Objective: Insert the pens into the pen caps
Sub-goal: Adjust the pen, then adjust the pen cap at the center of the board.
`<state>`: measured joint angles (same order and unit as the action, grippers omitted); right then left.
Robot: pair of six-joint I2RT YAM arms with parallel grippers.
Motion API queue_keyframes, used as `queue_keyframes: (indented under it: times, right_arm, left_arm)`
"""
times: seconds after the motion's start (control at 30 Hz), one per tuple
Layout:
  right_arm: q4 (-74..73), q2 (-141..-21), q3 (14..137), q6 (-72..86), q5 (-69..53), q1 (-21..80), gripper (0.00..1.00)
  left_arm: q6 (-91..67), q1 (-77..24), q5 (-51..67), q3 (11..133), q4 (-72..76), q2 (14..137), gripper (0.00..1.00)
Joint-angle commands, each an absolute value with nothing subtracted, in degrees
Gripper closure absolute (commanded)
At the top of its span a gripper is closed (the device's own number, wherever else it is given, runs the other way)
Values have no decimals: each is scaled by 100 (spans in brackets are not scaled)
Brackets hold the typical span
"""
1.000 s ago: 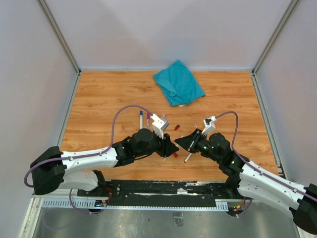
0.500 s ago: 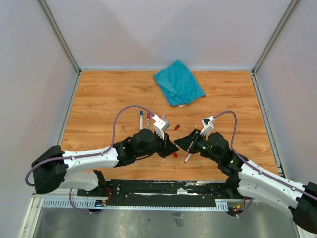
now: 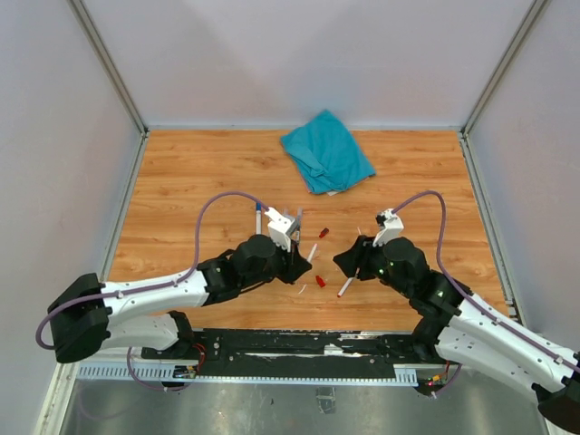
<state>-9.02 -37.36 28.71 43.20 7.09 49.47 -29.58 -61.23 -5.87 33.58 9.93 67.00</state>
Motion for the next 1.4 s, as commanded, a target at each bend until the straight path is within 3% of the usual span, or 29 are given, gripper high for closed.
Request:
queue_keyframes:
  times: [0.0,0.23,0.47,0.63,0.87,1.37]
  right_arm:
    - [-1905,-3771,3087,3807,1149,5054,53]
    - [-2146,-4537,3380,3288,889,5054,58]
    - [-2285,-6090,4045,2579,110,5062,55]
    - [-2219,-7163,4508,2380,-297,5189,54]
    - [-2365,-8269,5049,2260,20,5590,53]
    - [-2701,-9168,5394,2103,365,5704,63]
  left_arm:
    - [-2987,-5849,-1126,3112,699,5979,100]
    - [-2923,-5801,-2078,3064,-44,4931,100]
    - [-2866,-5783,-2588,3255,-779,4374,100]
    - [-2938,-5332,-2213,3207,-857,4249,99]
    - [-2705,-5001,-2004,3406,-1127,4205,100]
    - [-2385,-5001,-2159,4086,-1984,3916,100]
